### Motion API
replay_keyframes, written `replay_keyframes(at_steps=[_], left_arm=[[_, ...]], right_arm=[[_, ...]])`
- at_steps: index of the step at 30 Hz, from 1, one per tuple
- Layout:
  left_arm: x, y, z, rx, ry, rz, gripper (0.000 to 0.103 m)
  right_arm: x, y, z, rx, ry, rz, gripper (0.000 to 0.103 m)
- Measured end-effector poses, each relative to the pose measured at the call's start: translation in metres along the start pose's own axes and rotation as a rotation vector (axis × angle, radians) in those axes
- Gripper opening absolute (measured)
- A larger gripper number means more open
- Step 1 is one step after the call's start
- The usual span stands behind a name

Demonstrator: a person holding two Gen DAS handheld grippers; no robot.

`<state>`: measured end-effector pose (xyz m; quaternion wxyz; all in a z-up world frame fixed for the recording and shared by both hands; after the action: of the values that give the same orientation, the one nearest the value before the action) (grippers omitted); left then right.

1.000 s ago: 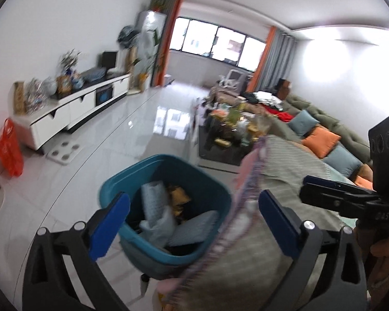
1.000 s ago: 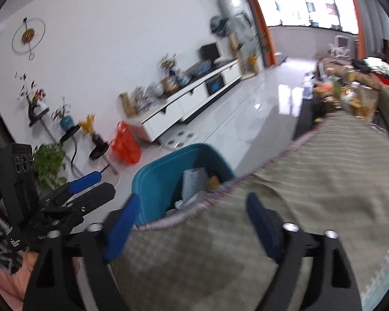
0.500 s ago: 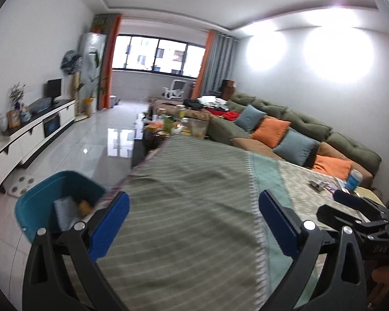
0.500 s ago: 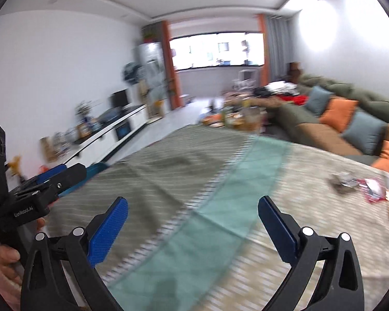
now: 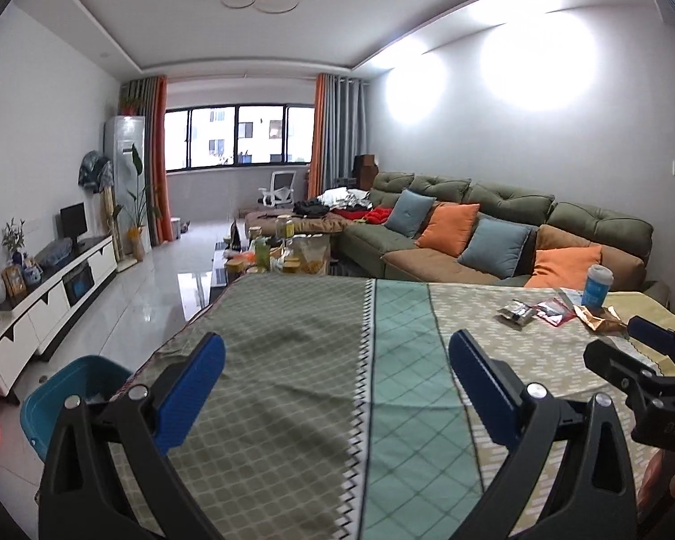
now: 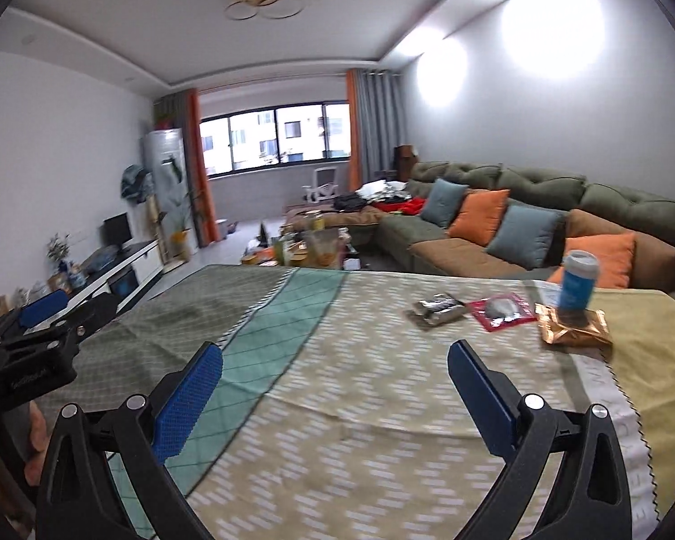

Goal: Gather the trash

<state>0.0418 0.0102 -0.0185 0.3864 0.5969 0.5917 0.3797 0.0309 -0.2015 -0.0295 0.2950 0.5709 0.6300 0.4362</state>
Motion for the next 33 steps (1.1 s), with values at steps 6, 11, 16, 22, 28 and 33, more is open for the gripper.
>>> replay_keyframes(at_steps=[6, 11, 16, 22, 28, 33], left_arm=[[-0.013, 0.003, -0.007, -0.035, -0.003, 0.023, 0.100], [-0.019, 0.002, -0.007, -0.048, -0.003, 0.037, 0.100], [-0.021, 0.001, -0.008, -0.058, -0.009, 0.034, 0.100], [-0.018, 0.000, -0.010, -0.073, -0.003, 0.025, 0.100], [-0.015, 0.000, -0.013, -0.085, -0.003, 0.017, 0.100], [-0.014, 0.000, -0.014, -0.090, -0.002, 0.013, 0.100]], right_arm=[[-0.009, 0.000, -0.008, -0.036, -0.035, 0.020, 0.100], [-0.014, -0.002, -0.013, -0.046, -0.057, 0.026, 0.100], [-0.015, -0.001, -0.014, -0.049, -0.067, 0.030, 0.100], [-0.015, 0.000, -0.014, -0.056, -0.075, 0.026, 0.100], [-0.016, 0.001, -0.016, -0.072, -0.094, 0.020, 0.100], [-0.016, 0.001, -0.017, -0.074, -0.101, 0.020, 0.100]])
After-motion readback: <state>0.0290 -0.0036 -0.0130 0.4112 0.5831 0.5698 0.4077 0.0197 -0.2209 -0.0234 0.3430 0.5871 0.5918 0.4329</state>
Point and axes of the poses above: each gripper's, at about its wrist camera, not at the fingertips, and z roughly the way its jaws point, x to its left, y to its top, the point moved 4 cm from there along z, roughly the way its jaws point, and after that the axes turned 7 degrees about x, right-handed, at the moved point
